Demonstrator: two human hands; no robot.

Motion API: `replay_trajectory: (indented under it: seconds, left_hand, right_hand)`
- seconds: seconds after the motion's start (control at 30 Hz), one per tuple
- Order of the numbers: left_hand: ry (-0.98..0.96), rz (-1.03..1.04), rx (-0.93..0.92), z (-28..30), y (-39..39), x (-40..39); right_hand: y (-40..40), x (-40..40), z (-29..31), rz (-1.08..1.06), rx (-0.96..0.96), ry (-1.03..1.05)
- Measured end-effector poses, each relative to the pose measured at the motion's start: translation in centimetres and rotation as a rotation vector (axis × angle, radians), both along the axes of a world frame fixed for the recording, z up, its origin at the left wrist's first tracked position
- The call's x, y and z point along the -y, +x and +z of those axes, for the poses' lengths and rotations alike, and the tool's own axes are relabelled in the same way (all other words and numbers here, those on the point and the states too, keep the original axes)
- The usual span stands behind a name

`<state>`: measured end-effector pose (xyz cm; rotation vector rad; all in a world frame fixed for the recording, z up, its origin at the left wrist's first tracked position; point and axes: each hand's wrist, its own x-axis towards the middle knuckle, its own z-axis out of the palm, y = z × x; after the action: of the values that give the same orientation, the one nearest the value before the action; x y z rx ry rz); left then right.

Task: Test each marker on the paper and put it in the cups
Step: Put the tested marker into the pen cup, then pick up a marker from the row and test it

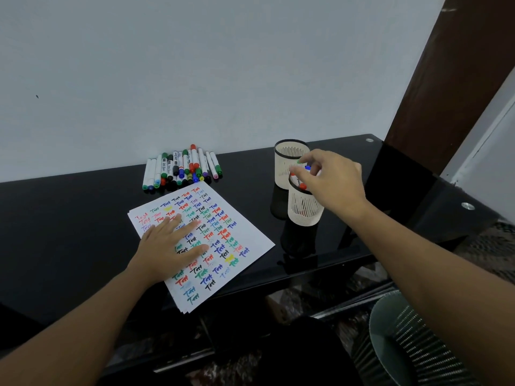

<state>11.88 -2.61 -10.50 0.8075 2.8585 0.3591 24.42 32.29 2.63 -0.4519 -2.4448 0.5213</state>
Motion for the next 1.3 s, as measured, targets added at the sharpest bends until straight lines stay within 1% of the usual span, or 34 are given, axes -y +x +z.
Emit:
replay_trajectory:
  seconds: [0.07,0.17,0.3,0.4,0.47,0.53,0.63,0.77,0.97,1.13,1.2,1.3]
  left_hand:
    - [0.049,0.011,0.023,0.3,-0.1,-0.1]
    - [0.189,0.085,0.057,0.4,-1.1,0.1]
    - [0.296,0.132,-0.028,0.7,-2.6,0.9]
    - [0.299,0.18,-0.09,1.1,-3.8,2.1]
    - [0.263,0.21,-0.079,1.2,-4.4,3.1]
    - [0.257,0.223,-0.046,1.0,-4.6,3.7]
    - [0.303,0.215,-0.107,0.3,-4.2,4.0]
    - [0.324,0.232,-0.177,-0.5,-4.3,3.9]
    - [0.349,0.223,-0.164,-0.9,-4.8,4.0]
    - [0.356,0.226,-0.183,-1.0,-4.9,3.9]
    - [0.353,0.224,-0.192,-1.0,-4.9,3.9]
    - [0.346,0.226,-0.207,-1.2,-5.0,3.9]
  right_hand:
    - [-0.6,1.3,0.2,0.062,-0.041,0.039]
    - [-2.0,3.6,0.4,0.155,-0.046,0.101]
    - [-4.6,6.9,-0.6,0.289,0.015,0.148]
    - [-6.2,9.2,-1.8,0.364,0.074,0.189]
    - [-7.5,10.4,-2.8,0.39,0.153,0.204]
    - [-9.4,11.1,-4.4,0.409,0.259,0.143]
    - [-12.7,10.9,-7.2,0.398,0.38,-0.013]
    - [-17.2,9.9,-9.6,0.336,0.424,-0.072]
    - [-22.7,9.0,-10.2,0.295,0.507,0.003]
    - [-24.7,8.6,-10.3,0.274,0.578,0.115]
    - [-24.6,8.4,-10.5,0.28,0.551,0.137]
    - [-24.1,8.2,-11.1,0.288,0.462,0.168]
